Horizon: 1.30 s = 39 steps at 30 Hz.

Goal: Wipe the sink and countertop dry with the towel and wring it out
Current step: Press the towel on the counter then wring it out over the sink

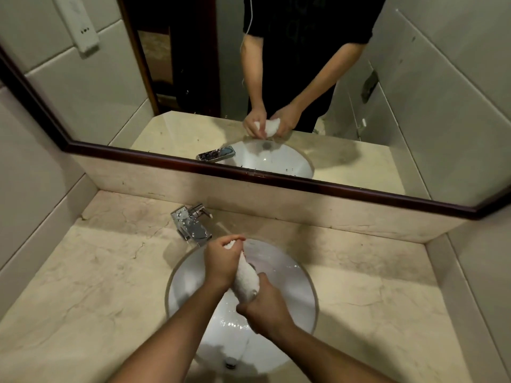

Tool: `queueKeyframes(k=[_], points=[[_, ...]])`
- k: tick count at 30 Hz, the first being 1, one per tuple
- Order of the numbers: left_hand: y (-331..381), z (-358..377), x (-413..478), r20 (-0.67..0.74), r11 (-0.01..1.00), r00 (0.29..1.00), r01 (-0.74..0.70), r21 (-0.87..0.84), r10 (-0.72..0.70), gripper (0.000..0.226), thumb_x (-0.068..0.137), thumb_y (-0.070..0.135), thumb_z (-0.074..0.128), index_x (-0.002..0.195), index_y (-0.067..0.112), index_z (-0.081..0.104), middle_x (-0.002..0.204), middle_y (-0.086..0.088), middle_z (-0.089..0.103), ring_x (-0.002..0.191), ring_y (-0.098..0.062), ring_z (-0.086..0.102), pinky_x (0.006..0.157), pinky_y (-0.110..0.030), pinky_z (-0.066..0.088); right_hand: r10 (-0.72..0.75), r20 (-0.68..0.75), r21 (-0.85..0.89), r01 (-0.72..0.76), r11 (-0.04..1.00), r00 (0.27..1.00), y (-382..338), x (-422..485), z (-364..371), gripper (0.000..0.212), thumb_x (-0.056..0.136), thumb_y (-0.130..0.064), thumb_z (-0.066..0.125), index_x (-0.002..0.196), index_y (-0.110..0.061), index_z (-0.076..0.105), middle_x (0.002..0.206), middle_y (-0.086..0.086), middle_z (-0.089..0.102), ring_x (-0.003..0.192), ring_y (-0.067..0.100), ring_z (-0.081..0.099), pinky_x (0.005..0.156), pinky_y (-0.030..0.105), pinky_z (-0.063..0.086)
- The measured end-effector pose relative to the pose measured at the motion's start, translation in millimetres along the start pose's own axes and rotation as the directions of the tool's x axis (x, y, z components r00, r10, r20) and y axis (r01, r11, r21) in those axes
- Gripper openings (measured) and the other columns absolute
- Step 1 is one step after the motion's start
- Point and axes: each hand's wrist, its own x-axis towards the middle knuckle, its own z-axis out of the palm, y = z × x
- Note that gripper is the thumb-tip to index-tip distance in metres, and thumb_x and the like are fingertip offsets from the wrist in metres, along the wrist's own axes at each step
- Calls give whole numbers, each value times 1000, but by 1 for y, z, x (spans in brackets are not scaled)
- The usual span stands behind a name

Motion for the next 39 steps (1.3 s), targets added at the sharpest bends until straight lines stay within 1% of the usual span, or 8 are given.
queueKeyframes(k=[11, 17, 22, 26, 30, 34, 36, 39], points=[[-19, 12, 4, -51, 994, 998, 43, 99, -39, 19, 88, 13, 70, 87, 27, 83, 84, -1, 80, 85, -22, 75, 88, -44, 59, 33, -116, -33, -37, 999, 993, 17, 9, 26, 74, 66, -34, 70, 133, -29, 41, 100, -3, 63, 89, 22, 67, 75, 40, 62], [14, 9, -8, 22, 995, 995, 95, -43, -94, 28, 70, 38, 64, 84, 20, 81, 81, -4, 77, 82, -26, 72, 85, -46, 60, 9, -139, 14, -7, 1000, 990, 4, -11, 0, 65, 66, -30, 69, 127, -30, 44, 90, -9, 59, 78, 20, 63, 63, 33, 55], [61, -6, -15, 206, 959, 971, 172, -225, -125, 46, 87, 29, 76, 130, 28, 60, 119, -3, 64, 93, -16, 66, 68, -27, 55, 36, -225, 255, 24, 967, 974, -8, -38, -34, 54, 61, -31, 78, 107, -31, 50, 94, -7, 69, 80, 14, 69, 72, 41, 60], [93, -26, -41, 350, 884, 924, 286, -370, -153, 56, 89, 41, 73, 138, 26, 50, 123, 0, 67, 109, -20, 67, 78, -42, 59, -52, -325, 385, 182, 905, 944, -21, -63, -63, 67, 64, -36, 91, 114, -35, 46, 104, -12, 70, 87, 3, 68, 73, 28, 58], [115, -23, -60, 450, 828, 883, 351, -437, -136, 71, 72, 41, 84, 133, 19, 54, 123, -15, 71, 110, -35, 71, 82, -51, 61, -175, -270, 544, 300, 784, 947, -28, -85, -76, 76, 63, -48, 90, 124, -41, 45, 115, -8, 70, 99, 13, 72, 75, 37, 62], [129, -18, -71, 311, 841, 948, 222, -493, -67, 59, 83, 21, 80, 134, 14, 52, 119, -19, 72, 104, -36, 74, 88, -51, 61, -243, -227, 656, 333, 677, 943, -31, -103, -87, 58, 80, -46, 83, 128, -28, 55, 117, -2, 74, 106, 12, 72, 85, 32, 60], [129, -22, -73, 337, 782, 941, 235, -577, -34, 47, 92, 15, 72, 135, 11, 54, 118, -22, 73, 107, -39, 72, 91, -53, 60, -224, -244, 663, 331, 671, 944, -27, -107, -94, 54, 78, -56, 79, 123, -32, 62, 114, -3, 76, 106, 16, 73, 93, 43, 59], [121, -32, -73, 455, 744, 890, 275, -609, 43, 64, 87, 27, 74, 145, 16, 49, 129, -25, 67, 118, -45, 66, 98, -59, 55, -162, -215, 730, 269, 628, 963, -22, -111, -99, 38, 86, -43, 70, 119, -25, 67, 110, -1, 78, 104, 20, 74, 94, 44, 59]])
